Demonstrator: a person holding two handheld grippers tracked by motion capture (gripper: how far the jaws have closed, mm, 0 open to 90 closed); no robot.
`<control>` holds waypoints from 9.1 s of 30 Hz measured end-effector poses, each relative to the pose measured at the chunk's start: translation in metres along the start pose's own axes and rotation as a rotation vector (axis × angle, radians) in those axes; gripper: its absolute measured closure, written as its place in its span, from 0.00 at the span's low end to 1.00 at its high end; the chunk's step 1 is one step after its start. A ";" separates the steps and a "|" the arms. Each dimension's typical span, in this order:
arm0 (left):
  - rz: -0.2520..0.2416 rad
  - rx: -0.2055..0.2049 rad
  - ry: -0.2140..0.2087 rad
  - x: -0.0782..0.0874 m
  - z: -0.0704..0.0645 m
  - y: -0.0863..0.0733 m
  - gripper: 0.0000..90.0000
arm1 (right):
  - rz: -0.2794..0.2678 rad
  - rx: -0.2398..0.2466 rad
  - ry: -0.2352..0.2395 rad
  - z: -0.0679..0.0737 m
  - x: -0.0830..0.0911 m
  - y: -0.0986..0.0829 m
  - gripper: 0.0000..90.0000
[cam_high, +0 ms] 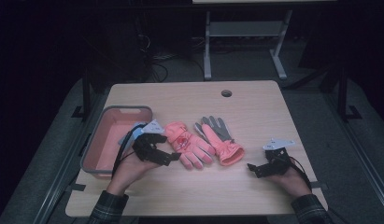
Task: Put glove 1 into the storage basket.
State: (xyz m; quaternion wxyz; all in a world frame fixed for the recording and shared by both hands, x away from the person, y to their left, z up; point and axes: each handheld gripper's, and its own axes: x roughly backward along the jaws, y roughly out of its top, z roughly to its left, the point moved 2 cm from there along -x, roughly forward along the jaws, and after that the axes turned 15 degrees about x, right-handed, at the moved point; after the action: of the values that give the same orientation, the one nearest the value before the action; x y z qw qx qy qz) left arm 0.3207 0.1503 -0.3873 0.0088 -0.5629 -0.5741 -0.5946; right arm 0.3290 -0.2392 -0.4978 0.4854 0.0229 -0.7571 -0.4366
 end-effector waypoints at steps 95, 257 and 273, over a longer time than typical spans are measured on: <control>0.033 -0.163 -0.015 -0.062 -0.008 -0.094 0.14 | -0.009 0.089 0.224 0.009 0.010 0.066 1.00; 0.164 0.009 0.228 -0.068 0.002 -0.012 0.96 | -0.022 -0.125 -0.039 -0.014 0.077 -0.037 0.38; 0.103 -0.089 0.108 -0.080 -0.027 0.005 0.48 | 0.020 -0.061 0.080 -0.005 0.072 -0.030 1.00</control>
State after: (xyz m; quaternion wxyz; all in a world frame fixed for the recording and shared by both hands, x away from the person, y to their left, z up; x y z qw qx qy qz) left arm 0.3353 0.0789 -0.4305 0.0452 -0.5584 -0.5162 -0.6478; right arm 0.2829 -0.2936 -0.4664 0.5200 0.0177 -0.7236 -0.4535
